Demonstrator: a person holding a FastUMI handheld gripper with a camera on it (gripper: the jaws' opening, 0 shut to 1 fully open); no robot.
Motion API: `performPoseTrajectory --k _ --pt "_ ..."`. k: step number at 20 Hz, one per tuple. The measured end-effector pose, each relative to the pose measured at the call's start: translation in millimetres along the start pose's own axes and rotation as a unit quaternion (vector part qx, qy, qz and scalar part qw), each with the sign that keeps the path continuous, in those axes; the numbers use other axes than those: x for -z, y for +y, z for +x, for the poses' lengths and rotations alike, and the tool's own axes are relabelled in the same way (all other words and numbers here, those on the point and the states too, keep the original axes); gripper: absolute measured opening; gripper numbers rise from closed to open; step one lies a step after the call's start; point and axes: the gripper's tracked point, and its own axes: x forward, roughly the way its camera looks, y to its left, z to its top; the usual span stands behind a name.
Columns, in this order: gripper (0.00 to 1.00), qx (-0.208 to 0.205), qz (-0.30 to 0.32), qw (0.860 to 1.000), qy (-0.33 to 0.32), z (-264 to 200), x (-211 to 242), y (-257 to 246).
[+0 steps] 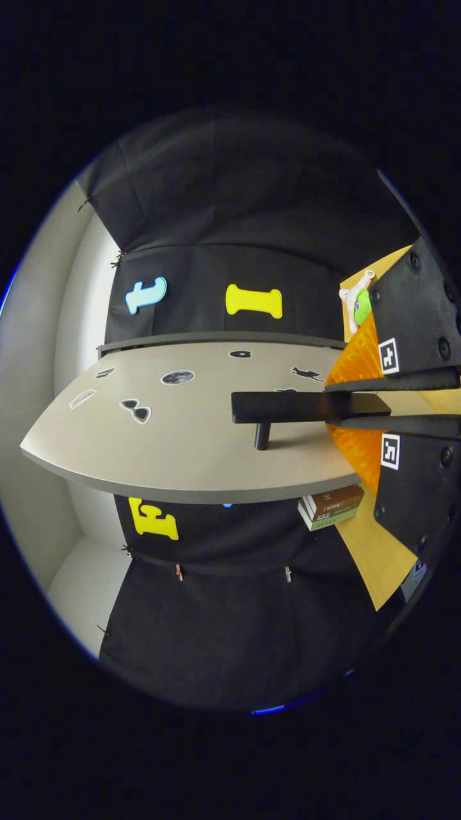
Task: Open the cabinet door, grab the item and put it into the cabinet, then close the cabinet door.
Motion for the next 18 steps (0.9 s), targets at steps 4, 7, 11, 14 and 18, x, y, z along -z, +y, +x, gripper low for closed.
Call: performPoseTrajectory --k 4,7,11,14,18 --pt "0.19 0.027 -0.006 1.0 -0.001 -5 1 -16" --pt "0.18 0.036 -0.003 0.999 -0.001 -7 3 -20" --pt "0.18 0.062 0.007 0.998 -0.014 -11 -3 -36" --pt "0.17 0.088 0.015 0.996 -0.017 -15 -3 -48" --pt "0.13 0.114 0.03 0.993 -0.025 -19 -4 -62"
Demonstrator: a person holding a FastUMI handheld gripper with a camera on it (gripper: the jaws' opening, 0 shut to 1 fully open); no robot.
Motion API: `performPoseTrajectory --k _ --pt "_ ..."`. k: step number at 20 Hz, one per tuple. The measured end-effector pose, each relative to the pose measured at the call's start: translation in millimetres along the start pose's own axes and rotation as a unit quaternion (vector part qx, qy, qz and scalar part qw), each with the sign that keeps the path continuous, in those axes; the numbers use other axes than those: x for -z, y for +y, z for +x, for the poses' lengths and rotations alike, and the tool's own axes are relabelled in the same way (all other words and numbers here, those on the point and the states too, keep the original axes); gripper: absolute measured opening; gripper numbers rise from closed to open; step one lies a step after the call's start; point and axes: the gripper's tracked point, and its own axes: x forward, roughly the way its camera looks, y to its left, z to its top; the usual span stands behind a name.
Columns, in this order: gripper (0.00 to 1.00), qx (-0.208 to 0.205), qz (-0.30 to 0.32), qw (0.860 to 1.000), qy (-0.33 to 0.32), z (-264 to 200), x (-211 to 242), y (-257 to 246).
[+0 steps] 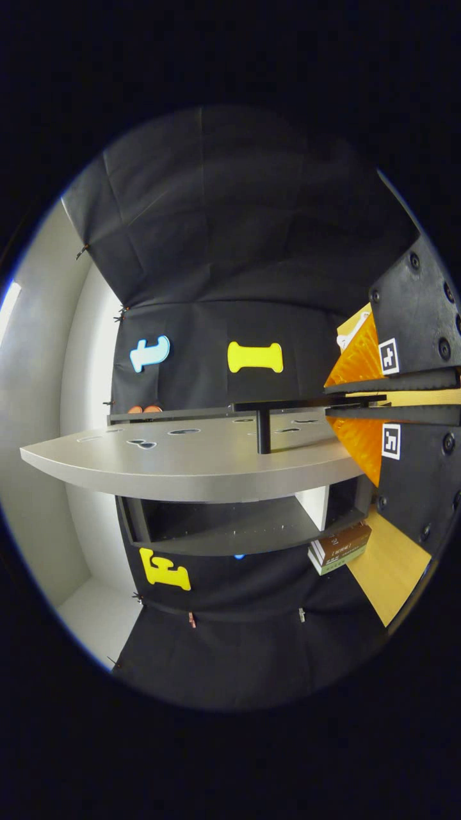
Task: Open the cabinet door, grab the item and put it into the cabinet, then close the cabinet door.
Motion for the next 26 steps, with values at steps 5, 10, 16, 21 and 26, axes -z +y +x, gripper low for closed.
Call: performPoseTrajectory --k 5,10,16,21,26 --pt "0.14 0.014 -0.009 0.999 -0.041 -4 -18 -5" --pt "0.15 0.043 -0.024 0.997 -0.061 -18 -31 -7" --pt "0.14 0.071 -0.026 0.995 -0.07 -24 -31 20" --pt "0.24 0.075 -0.017 0.997 -0.011 -22 15 69" --pt "0.24 0.077 -0.012 0.996 0.033 -4 58 107"
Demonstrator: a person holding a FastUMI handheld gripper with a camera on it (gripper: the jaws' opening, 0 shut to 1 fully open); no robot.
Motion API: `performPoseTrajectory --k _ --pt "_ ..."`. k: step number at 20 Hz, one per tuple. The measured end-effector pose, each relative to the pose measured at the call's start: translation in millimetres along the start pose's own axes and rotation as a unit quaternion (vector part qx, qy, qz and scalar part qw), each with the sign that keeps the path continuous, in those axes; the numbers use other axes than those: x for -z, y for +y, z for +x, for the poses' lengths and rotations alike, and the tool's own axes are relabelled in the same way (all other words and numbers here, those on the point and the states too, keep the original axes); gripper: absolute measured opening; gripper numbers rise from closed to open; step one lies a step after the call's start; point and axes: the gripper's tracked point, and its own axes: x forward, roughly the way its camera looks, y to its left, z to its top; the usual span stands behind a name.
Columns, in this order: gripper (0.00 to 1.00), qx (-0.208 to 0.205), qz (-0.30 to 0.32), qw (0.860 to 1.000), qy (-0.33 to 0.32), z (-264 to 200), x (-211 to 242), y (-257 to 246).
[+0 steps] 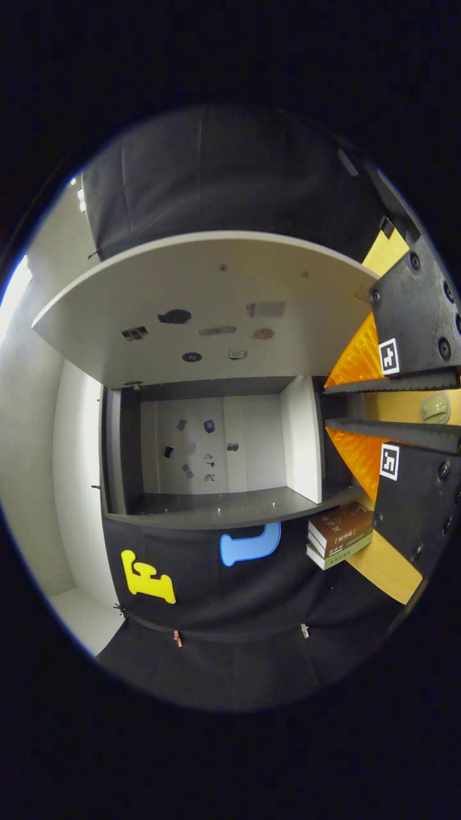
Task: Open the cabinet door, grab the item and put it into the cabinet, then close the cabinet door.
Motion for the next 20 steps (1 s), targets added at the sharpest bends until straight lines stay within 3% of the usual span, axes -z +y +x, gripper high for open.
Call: performPoseTrajectory --k 2,9,14,20 --pt "0.47 0.0 -0.001 0.999 0.039 4 26 9" --pt "0.44 -0.018 -0.011 0.984 0.177 52 150 4" --pt "0.44 -0.051 -0.034 0.952 0.301 67 260 -2" --pt "0.44 -0.052 -0.03 0.91 0.411 59 352 -18"
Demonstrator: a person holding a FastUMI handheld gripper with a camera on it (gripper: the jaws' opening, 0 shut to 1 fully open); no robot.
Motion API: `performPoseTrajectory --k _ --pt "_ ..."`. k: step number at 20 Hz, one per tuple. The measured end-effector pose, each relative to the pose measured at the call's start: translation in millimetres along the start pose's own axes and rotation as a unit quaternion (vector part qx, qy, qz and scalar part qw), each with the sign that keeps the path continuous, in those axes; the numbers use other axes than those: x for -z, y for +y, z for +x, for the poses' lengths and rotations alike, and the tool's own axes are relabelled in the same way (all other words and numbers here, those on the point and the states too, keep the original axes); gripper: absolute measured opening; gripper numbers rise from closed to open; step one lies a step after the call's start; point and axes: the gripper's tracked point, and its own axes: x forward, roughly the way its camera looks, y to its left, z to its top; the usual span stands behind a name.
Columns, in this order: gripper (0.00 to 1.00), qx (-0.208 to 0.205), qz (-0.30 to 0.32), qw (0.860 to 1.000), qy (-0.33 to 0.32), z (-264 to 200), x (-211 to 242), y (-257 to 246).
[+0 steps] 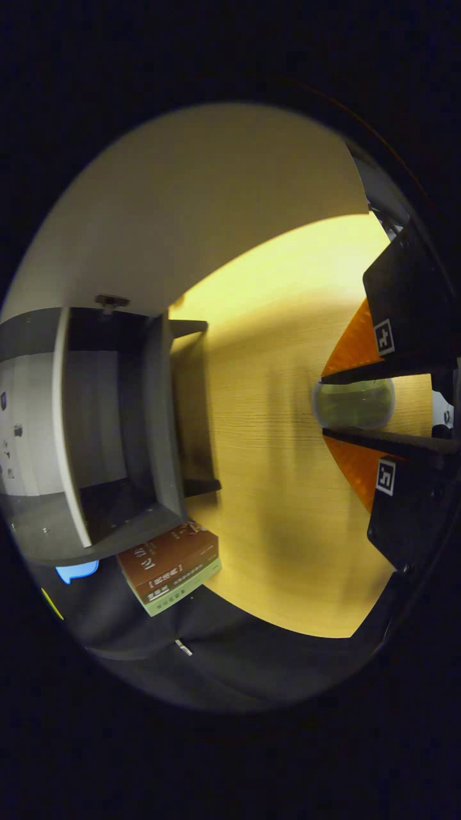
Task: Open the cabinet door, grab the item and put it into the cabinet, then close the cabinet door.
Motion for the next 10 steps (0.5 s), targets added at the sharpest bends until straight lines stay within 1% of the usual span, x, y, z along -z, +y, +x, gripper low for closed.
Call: performPoseTrajectory --k 3,6,10 --pt "0.4 -0.001 -0.014 0.999 0.04 14 24 -8" --pt "0.4 0.002 -0.019 0.997 0.076 20 44 -14" --pt "0.4 0.007 -0.022 0.994 0.103 29 61 -17"
